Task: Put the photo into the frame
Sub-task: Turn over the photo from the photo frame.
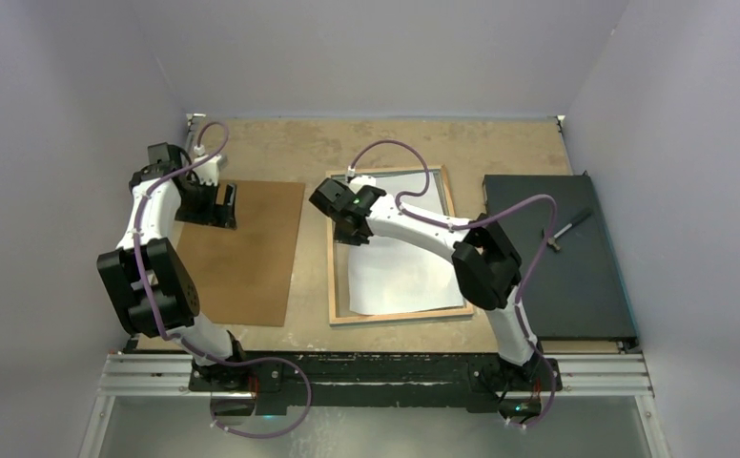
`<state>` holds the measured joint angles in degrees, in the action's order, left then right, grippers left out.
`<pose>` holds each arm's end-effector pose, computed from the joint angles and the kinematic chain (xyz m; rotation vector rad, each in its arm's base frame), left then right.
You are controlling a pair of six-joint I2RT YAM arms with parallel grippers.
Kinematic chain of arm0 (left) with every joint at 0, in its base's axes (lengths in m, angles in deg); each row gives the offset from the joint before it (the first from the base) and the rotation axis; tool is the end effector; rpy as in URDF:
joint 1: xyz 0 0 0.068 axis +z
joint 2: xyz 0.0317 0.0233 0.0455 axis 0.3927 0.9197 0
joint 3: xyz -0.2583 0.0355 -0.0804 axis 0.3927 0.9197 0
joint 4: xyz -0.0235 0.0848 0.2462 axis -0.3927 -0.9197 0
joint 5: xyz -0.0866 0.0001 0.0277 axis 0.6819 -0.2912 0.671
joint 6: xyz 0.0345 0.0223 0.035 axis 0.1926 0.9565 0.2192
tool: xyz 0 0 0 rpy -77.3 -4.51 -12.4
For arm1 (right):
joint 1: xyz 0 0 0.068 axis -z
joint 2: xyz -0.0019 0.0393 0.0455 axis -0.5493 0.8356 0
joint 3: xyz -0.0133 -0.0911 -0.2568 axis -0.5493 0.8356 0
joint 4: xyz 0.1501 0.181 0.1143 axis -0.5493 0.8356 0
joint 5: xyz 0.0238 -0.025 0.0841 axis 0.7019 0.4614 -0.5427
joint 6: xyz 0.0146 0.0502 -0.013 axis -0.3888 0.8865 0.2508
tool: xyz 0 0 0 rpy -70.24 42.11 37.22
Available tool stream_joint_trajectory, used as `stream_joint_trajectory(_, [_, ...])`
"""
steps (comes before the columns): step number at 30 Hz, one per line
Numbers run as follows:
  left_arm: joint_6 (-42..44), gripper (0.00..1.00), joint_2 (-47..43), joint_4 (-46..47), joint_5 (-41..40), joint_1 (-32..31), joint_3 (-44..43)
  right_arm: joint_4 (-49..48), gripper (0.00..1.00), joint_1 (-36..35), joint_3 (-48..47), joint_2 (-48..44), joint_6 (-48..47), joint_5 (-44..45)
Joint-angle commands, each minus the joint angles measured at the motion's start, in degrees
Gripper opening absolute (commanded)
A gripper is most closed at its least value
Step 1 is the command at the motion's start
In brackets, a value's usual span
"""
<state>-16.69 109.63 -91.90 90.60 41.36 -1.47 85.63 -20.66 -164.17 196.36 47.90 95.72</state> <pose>0.3077 0.0899 0.2528 0.1722 2.6633 -0.2123 0.2786 0.3593 0.2266 0.2149 2.5112 0.2555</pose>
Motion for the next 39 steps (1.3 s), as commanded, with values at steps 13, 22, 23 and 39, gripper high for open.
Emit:
stream_joint_trajectory(13, [1.8, 0.83, -2.0, 2.0, 1.4, 0.2, 1.3, 4.5, 0.00, -0.4, -7.6, 3.9, 7.9, 5.4])
stream_joint_trajectory(22, [1.5, 0.83, -1.4, 2.3, 1.4, 0.1, 1.3, 1.4, 0.00, -0.2, -4.3, 2.9, 1.3, 6.4])
stream_joint_trajectory(23, [1.3, 0.83, -1.3, 2.3, 1.5, 0.1, 1.3, 1.1, 0.00, -0.2, -4.1, 3.0, 1.0, 6.4])
stream_joint_trajectory(39, [1.3, 0.83, -1.1, 2.3, 1.4, 0.1, 1.3, -2.2, 0.00, -1.6, -4.8, 4.1, -5.1, 4.6])
